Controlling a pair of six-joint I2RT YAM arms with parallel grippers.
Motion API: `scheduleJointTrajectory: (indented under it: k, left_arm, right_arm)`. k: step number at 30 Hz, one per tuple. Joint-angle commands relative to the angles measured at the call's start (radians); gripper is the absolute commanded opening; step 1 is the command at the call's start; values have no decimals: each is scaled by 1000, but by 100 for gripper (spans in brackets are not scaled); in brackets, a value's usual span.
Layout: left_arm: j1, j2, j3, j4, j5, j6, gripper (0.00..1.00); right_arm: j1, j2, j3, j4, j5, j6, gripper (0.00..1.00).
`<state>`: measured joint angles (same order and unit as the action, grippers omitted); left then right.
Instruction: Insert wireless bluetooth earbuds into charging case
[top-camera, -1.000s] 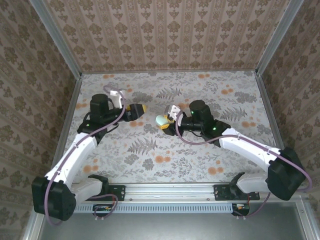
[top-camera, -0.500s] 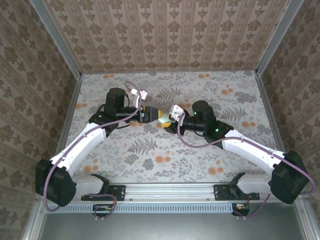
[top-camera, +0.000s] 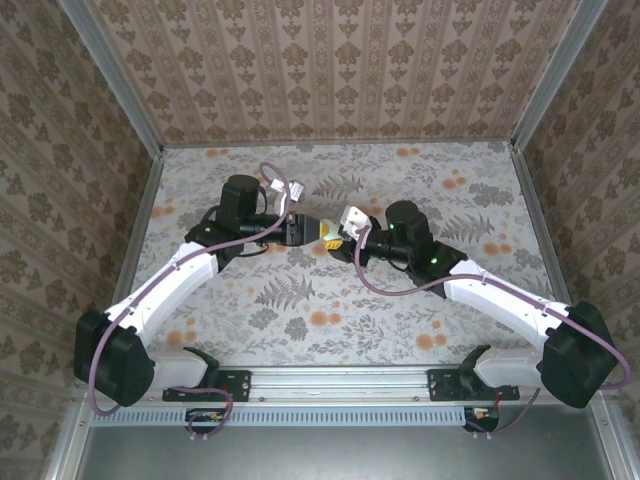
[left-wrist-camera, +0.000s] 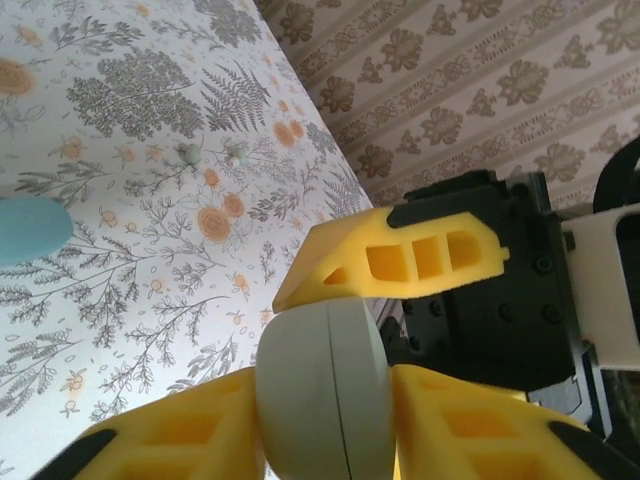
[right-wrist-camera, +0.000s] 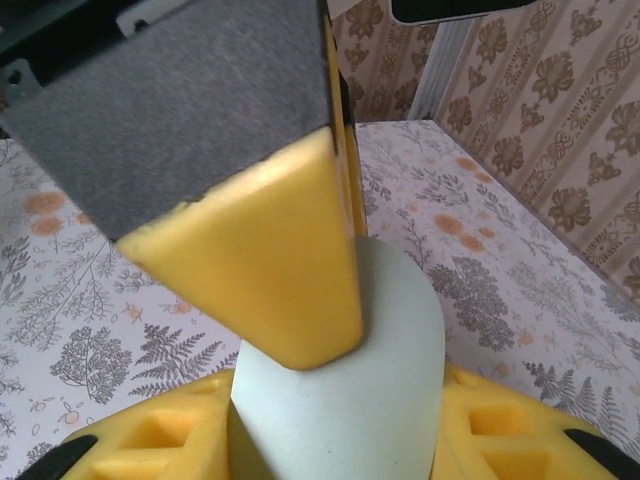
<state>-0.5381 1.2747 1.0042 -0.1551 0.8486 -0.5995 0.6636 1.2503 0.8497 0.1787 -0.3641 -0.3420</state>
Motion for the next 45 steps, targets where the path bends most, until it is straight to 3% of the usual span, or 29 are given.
scheduleJointTrajectory:
  k: [1,6,11,22,45]
  left_arm:
    - [-1,5,23,42,-33,-59,24]
    - [8,-8,-38,188,-40,-248,17]
    - [7,-14,-60,259,-20,-333,17]
    - [3,-21,-64,290,0,-357,17]
    - [-11,-35,-55,317,18,-358,17]
  right_arm:
    - [7,-24,-9,36,12,-23,40]
    - [-15,-50,-63,113,16,-1,49]
    - [-72,-72,-88,165,-88,39,53]
    - [-86,-57,-68,211,-157,83,54]
    - [-87,-17,-39,230,-140,112,52]
